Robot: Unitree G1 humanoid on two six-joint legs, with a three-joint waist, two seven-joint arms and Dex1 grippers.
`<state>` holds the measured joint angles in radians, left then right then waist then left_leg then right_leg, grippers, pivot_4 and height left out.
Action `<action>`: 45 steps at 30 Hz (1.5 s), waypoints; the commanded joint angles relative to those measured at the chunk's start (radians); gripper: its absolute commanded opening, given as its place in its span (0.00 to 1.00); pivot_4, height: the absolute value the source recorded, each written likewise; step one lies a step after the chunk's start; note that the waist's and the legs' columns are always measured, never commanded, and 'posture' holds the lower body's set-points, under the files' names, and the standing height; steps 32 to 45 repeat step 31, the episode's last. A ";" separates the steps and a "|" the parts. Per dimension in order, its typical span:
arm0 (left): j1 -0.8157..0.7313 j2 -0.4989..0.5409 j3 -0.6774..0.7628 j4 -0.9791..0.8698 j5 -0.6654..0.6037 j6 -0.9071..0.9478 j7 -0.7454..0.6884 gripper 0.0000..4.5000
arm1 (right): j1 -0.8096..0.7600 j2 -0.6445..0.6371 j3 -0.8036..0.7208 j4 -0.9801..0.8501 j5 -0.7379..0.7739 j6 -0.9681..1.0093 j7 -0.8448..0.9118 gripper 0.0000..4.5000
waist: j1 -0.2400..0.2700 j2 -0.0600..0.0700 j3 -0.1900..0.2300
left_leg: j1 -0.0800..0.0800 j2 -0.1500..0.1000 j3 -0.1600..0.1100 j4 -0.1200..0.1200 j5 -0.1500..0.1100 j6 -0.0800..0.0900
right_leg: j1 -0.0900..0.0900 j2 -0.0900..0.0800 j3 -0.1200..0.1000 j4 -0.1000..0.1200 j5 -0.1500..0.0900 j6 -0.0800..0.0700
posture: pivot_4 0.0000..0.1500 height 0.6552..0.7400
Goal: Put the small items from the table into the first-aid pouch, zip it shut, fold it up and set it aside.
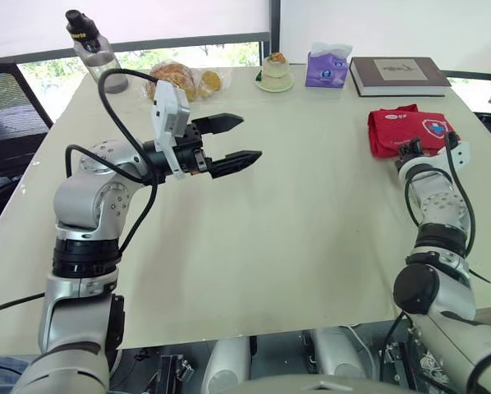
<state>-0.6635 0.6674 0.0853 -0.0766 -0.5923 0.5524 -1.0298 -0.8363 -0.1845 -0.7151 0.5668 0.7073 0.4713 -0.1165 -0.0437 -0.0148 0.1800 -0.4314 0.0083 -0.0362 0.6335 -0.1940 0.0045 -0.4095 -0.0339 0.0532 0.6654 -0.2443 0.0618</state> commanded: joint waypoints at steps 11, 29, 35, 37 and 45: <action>0.244 0.002 0.088 -0.112 0.002 -0.039 0.075 1.00 | 0.523 -0.263 0.391 -0.726 -0.097 0.170 0.363 0.98 | 0.003 0.003 -0.001 | -0.001 0.001 0.001 0.000 0.000 0.000 | -0.001 0.001 0.001 0.000 0.000 0.000 | 1.00 1.00; 0.856 -0.020 0.228 -0.409 0.055 -0.096 0.248 1.00 | 0.992 -0.542 0.350 -0.714 -0.134 -0.444 1.224 0.98 | 0.016 0.001 -0.001 | 0.002 0.005 0.004 0.001 -0.001 0.000 | 0.002 -0.001 0.002 -0.004 -0.001 -0.001 | 1.00 1.00; 0.892 -0.023 0.237 -0.432 0.054 -0.102 0.252 1.00 | 0.978 -0.549 0.344 -0.683 -0.131 -0.459 1.257 0.98 | 0.018 0.001 -0.001 | 0.002 0.005 0.004 0.002 0.000 0.000 | 0.002 0.000 0.001 -0.003 -0.002 -0.003 | 1.00 1.00; 0.892 -0.023 0.237 -0.432 0.054 -0.102 0.252 1.00 | 0.978 -0.549 0.344 -0.683 -0.131 -0.459 1.257 0.98 | 0.018 0.001 -0.001 | 0.002 0.005 0.004 0.002 0.000 0.000 | 0.002 0.000 0.001 -0.003 -0.002 -0.003 | 1.00 1.00; 0.892 -0.023 0.237 -0.432 0.054 -0.102 0.252 1.00 | 0.978 -0.549 0.344 -0.683 -0.131 -0.459 1.257 0.98 | 0.018 0.001 -0.001 | 0.002 0.005 0.004 0.002 0.000 0.000 | 0.002 0.000 0.001 -0.003 -0.002 -0.003 | 1.00 1.00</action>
